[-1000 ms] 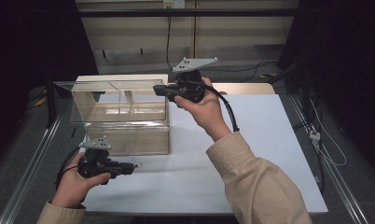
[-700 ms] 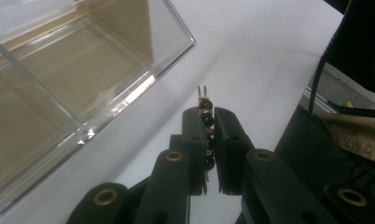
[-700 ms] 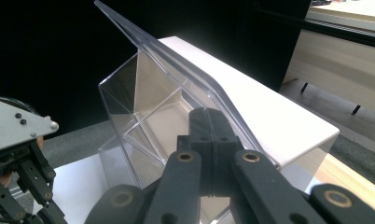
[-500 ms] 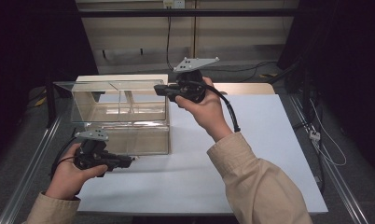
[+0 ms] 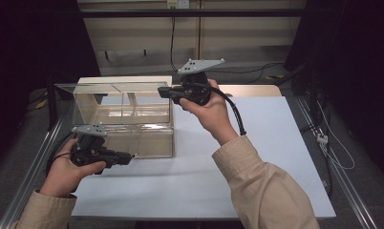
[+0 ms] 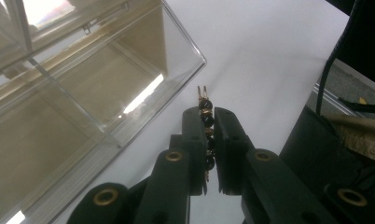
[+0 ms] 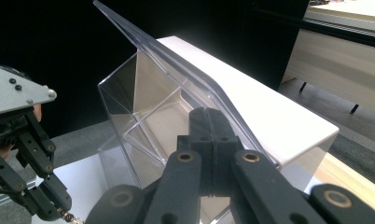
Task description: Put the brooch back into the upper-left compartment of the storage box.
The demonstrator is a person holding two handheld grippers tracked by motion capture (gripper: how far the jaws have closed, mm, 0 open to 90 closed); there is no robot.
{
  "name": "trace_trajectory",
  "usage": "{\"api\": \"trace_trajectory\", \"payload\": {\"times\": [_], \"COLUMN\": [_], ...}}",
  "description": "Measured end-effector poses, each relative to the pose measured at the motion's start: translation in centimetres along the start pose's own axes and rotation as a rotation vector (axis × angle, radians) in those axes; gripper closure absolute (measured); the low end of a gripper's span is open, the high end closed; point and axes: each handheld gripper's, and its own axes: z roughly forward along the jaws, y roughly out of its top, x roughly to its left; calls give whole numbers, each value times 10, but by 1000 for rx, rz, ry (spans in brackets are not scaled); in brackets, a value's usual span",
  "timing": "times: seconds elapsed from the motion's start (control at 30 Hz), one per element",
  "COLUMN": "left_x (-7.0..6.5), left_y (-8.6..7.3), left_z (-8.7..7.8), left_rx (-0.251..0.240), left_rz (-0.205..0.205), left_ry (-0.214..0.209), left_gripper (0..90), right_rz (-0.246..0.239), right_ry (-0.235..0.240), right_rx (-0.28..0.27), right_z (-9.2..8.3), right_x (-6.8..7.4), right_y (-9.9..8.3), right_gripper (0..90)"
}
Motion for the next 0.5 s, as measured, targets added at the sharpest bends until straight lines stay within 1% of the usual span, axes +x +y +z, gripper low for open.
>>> {"api": "trace_trajectory", "payload": {"times": [0.13, 0.3, 0.5], "left_x": [0, 0, 0], "left_y": [3, 8, 15], "left_z": [-2, -4, -10], "left_rx": [7, 20, 9], "left_rz": [2, 13, 20], "left_ry": [-7, 3, 14], "left_gripper": [837, 837, 838], "right_rz": [-3, 1, 2], "right_ry": [-3, -4, -5], "right_rx": [3, 1, 4], "right_z": [0, 1, 1], "right_x": [0, 0, -1], "right_y": [-1, -2, -2], "right_gripper": [900, 900, 900]}}
